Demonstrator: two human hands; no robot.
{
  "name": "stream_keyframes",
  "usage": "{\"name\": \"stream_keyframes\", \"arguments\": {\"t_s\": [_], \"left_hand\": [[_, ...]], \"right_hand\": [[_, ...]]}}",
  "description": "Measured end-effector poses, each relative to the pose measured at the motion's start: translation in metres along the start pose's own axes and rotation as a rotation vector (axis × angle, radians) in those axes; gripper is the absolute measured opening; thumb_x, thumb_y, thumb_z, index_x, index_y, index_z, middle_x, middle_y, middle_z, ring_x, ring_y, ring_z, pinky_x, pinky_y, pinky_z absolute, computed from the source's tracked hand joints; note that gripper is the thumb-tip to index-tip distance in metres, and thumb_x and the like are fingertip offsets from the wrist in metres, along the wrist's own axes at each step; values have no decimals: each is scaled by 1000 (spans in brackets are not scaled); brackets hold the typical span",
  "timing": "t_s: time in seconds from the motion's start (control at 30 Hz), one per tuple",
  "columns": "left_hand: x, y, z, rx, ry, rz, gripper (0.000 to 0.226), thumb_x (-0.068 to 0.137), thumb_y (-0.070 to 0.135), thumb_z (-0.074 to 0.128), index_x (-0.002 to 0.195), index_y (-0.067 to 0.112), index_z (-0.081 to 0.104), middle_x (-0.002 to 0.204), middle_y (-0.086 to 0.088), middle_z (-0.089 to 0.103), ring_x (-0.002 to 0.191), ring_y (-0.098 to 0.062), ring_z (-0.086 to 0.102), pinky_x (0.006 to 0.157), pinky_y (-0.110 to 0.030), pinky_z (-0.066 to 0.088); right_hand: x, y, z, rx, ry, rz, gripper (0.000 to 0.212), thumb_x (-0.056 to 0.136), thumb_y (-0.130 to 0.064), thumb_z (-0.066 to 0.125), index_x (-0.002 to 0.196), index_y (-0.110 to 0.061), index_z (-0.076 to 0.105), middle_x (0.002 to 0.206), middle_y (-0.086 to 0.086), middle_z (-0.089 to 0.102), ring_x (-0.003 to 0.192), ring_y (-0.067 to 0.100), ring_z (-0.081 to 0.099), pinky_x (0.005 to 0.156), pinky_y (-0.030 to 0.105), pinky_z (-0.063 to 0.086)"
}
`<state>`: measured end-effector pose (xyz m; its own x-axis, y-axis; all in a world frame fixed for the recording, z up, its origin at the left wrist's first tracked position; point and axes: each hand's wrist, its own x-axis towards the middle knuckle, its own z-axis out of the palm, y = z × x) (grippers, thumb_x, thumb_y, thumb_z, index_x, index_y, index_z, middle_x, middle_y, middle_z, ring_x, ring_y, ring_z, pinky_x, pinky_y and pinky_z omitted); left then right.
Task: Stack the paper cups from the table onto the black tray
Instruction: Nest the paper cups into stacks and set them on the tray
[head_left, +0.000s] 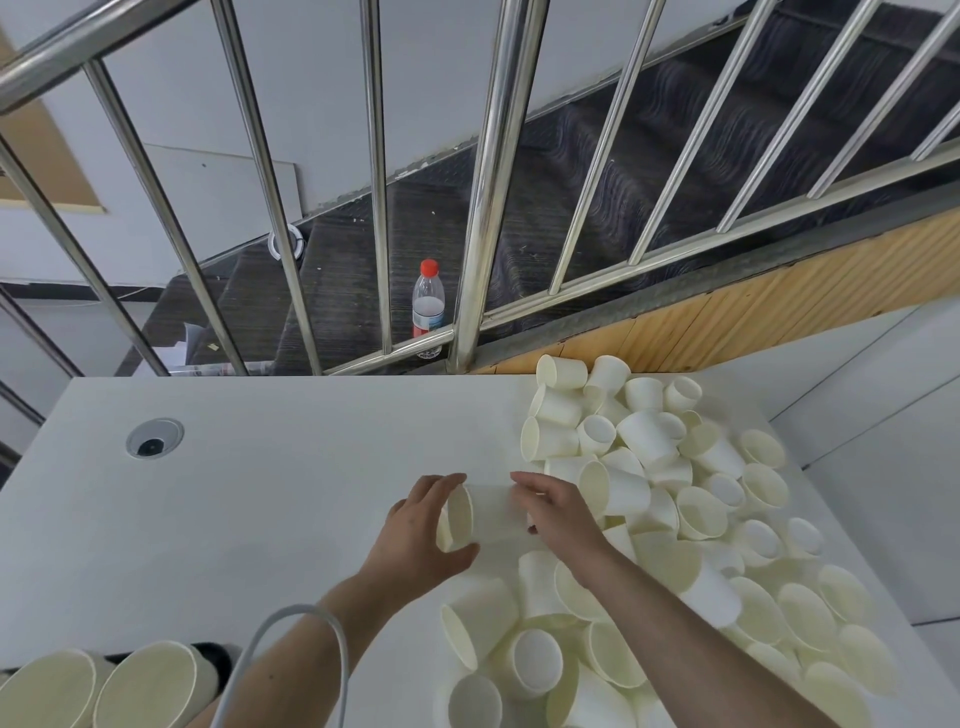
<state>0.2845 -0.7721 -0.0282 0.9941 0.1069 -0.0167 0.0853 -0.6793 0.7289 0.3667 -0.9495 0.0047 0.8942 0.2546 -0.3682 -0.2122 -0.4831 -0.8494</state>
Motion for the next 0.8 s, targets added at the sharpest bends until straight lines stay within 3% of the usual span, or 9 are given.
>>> {"name": "stream_keyframes", "arguments": {"t_s": [0.07,0.13,0.23,0.3,0.4,0.53,0.63,0.8], "left_hand": [[0,1,0,19,9,14,81,71,41,73,142,27,37,130,11,41,113,-11,52,99,-28,42],[0,2,0,58,5,23,81,73,39,73,144,27,35,132,10,39,113,-12,51,98,-25,40],[1,3,3,122,-6,57,80,74,39,69,144,25,35,133,8,41,117,-12,49,100,-27,38],[2,3,6,145,-15,75,78,73,38,68,143,24,37,133,8,43,118,-14,49,100,-30,39],[1,4,10,172,-28,95,78,74,40,67,144,26,36,137,9,43,123,-13,47,102,-30,36],[0,-4,4,278,-89,6,86,78,46,66,149,32,20,149,8,26,139,-15,24,114,-32,22],[-2,-13,-1,362,-110,-92,88,79,49,66,150,31,16,155,3,15,145,-20,10,116,-36,15],[-4,-22,0,382,-156,-177,89,79,47,68,149,30,18,157,1,13,145,-22,9,116,-40,20]], "right_hand": [[-2,1,3,-157,103,-165,25,89,-36,66,111,-26,69,113,-16,60,101,3,57,86,19,45],[-4,-2,8,-192,91,-236,24,85,-43,69,103,-27,70,107,-16,60,90,4,59,80,17,45],[-5,-5,17,-283,-17,-190,34,83,-45,69,111,-26,67,110,-16,60,76,6,60,74,17,48],[-3,-2,22,-347,-51,-167,31,87,-33,65,116,-24,64,113,-14,61,72,5,60,72,17,48],[0,3,26,-383,-37,-143,28,89,-13,57,115,-19,65,111,-9,65,77,10,61,73,19,47],[8,9,25,-441,48,-74,28,87,-2,52,108,-13,66,103,-3,67,84,14,61,77,24,50],[15,14,24,-548,25,-56,29,89,0,50,111,-11,65,107,0,67,93,14,59,77,18,43],[23,22,31,-654,-48,-22,37,91,-5,47,126,-13,58,123,1,61,112,19,57,91,27,45]]}}
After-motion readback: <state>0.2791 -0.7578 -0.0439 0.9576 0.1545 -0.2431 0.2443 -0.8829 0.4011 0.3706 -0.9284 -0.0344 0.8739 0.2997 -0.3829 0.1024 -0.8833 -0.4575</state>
